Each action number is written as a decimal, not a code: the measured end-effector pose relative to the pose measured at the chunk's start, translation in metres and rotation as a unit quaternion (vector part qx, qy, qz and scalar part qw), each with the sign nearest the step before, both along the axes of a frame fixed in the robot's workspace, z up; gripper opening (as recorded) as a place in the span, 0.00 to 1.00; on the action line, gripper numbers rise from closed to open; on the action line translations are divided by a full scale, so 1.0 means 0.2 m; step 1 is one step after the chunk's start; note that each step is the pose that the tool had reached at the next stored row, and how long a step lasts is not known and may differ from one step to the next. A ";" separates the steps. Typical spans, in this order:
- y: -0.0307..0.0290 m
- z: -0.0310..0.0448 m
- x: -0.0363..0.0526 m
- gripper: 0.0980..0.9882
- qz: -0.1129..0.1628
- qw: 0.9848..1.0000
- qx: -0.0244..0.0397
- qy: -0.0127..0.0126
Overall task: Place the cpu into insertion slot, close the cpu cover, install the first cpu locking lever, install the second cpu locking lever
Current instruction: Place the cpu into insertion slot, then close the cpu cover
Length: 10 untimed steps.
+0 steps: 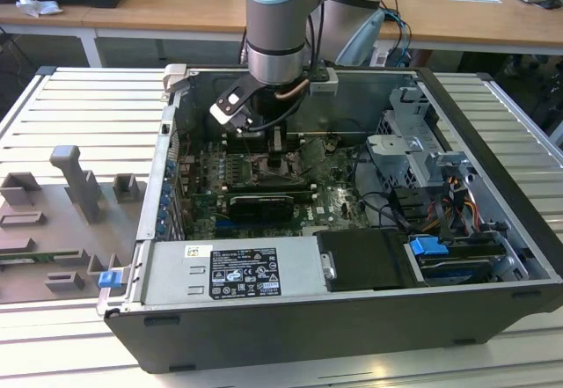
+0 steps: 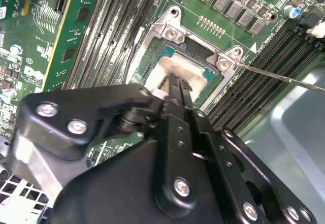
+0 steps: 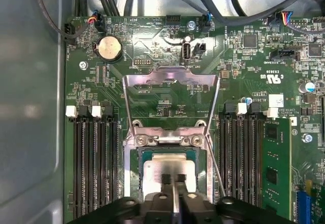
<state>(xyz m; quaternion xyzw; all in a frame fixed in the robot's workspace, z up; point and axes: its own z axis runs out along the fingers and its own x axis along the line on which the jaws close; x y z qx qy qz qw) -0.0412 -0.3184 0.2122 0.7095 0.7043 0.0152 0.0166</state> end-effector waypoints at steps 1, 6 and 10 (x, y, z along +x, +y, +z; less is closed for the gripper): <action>0.000 0.001 0.000 0.01 0.000 1.000 0.000 0.000; 0.000 0.017 0.000 0.01 0.000 1.000 0.000 0.000; 0.000 0.031 0.000 0.01 0.000 1.000 0.000 0.000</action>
